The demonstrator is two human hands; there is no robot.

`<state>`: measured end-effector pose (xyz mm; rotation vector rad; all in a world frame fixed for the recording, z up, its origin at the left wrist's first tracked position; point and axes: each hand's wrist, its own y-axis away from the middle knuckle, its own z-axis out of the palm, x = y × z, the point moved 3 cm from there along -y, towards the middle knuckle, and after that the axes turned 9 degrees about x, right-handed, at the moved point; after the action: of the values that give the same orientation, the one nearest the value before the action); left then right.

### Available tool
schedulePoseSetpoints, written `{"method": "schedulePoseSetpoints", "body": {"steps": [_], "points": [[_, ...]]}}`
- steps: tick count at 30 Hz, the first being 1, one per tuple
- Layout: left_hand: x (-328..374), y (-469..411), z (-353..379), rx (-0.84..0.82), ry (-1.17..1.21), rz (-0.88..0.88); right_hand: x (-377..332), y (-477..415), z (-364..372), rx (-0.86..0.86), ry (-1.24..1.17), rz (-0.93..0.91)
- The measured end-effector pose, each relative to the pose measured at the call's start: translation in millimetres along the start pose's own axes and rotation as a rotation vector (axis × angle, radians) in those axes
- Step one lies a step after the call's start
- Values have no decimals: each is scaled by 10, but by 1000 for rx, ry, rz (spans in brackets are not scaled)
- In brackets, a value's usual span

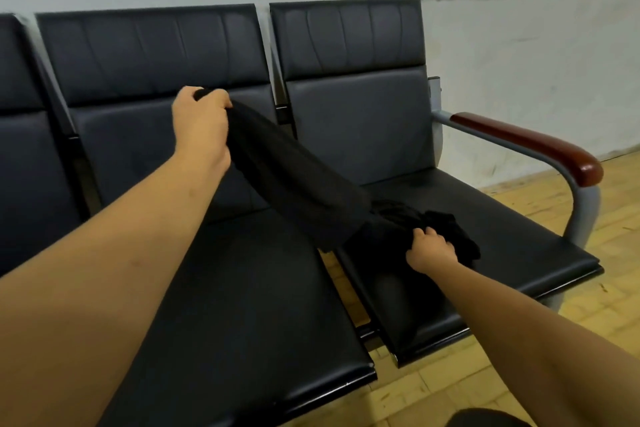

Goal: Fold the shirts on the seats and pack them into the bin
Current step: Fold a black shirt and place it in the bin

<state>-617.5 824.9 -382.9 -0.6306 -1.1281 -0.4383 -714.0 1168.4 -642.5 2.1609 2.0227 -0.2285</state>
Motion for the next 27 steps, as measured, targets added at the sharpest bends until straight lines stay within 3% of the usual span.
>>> {"method": "schedulePoseSetpoints", "body": {"steps": [4,7,8,11,15,18,23,25,27], "points": [[70,-91,-341,-7,-243,61,-227,142,-65,-19,36,-1],[-259,41,-608,-153,-517,-53,-881,358,-166,107,-41,-271],[-388,106,-718,-168,-556,-86,-1135,461,-183,73,-133,-374],[-672,272,-1015,-208,-490,-199,-1787,809,-118,-269,-534,-499],[-760,367,-1317,-213,-327,-304,-2218,1148,17,-391,-526,-542],[-741,421,-1540,-216,-334,-274,-2383,1275,5,-275,-608,-566],[-930,397,-2104,-96,-445,-138,-2709,1546,-596,169,-951,-653],[-1028,427,-2210,-162,-582,-134,-2817,1665,-749,205,-988,-710],[-1136,495,-2226,-257,-547,-317,-2847,1771,-686,155,-978,-693]]}}
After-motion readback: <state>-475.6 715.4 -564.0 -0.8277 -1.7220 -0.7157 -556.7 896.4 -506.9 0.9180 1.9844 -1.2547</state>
